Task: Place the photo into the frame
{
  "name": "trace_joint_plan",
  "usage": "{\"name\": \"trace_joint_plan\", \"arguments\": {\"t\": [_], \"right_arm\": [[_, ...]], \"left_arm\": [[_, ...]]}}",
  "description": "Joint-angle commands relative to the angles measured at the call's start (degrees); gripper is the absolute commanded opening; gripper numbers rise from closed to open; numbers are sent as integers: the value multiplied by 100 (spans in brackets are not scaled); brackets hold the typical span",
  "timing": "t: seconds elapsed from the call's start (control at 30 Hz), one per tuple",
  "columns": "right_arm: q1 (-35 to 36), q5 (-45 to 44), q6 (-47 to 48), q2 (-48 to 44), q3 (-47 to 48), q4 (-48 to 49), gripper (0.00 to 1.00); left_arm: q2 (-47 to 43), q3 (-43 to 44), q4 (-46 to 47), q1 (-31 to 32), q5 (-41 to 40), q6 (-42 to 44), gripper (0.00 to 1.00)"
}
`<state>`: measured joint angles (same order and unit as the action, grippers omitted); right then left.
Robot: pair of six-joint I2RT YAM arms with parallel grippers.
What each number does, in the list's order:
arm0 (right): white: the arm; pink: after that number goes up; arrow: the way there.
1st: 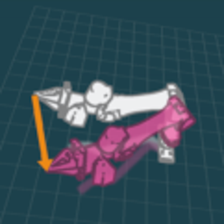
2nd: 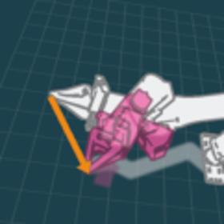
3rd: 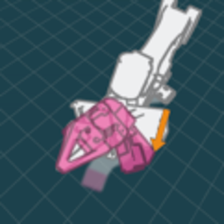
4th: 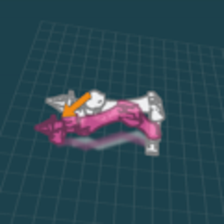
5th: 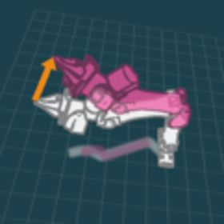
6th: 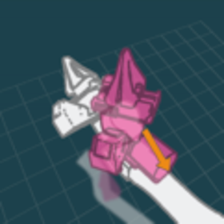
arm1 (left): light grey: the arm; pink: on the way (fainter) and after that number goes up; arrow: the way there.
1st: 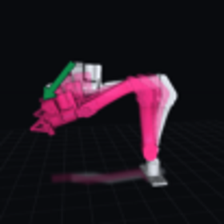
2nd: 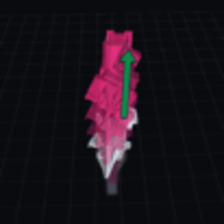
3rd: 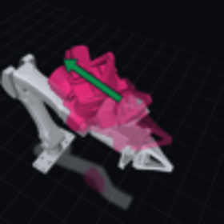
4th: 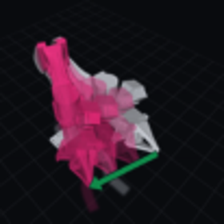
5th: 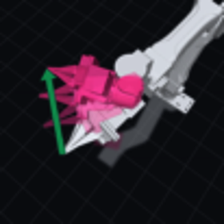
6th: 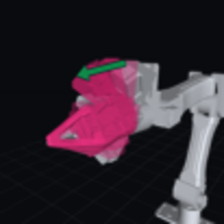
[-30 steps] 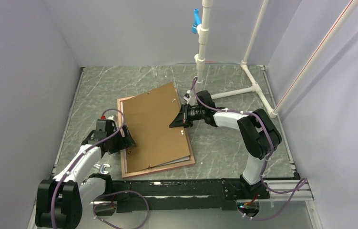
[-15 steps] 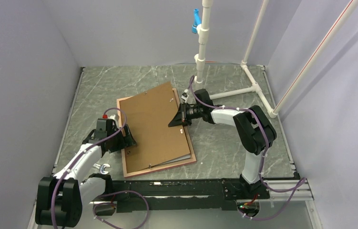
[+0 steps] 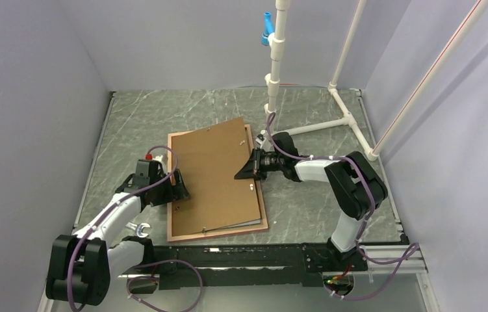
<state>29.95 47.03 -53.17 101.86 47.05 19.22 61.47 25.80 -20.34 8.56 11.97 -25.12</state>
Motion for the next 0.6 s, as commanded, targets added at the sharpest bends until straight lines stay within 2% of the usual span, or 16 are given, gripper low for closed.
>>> {"name": "trace_joint_plan", "arguments": {"t": [0.0, 0.1, 0.33, 0.43, 0.57], "right_arm": [[677, 0, 423, 128, -231, -533, 0], [678, -164, 574, 57, -190, -762, 0], [678, -533, 836, -159, -179, -1129, 1], [673, -703, 957, -213, -128, -1308, 6], [676, -818, 1029, -228, -91, -1409, 18]], "left_arm": [[-119, 14, 722, 271, 1129, -481, 91], [-564, 161, 352, 231, 721, -722, 99], [-1866, 364, -93, 193, 158, -1063, 99], [-1876, 344, -233, 177, 17, -1016, 99], [-1480, 370, -485, 130, -218, -925, 100]]}}
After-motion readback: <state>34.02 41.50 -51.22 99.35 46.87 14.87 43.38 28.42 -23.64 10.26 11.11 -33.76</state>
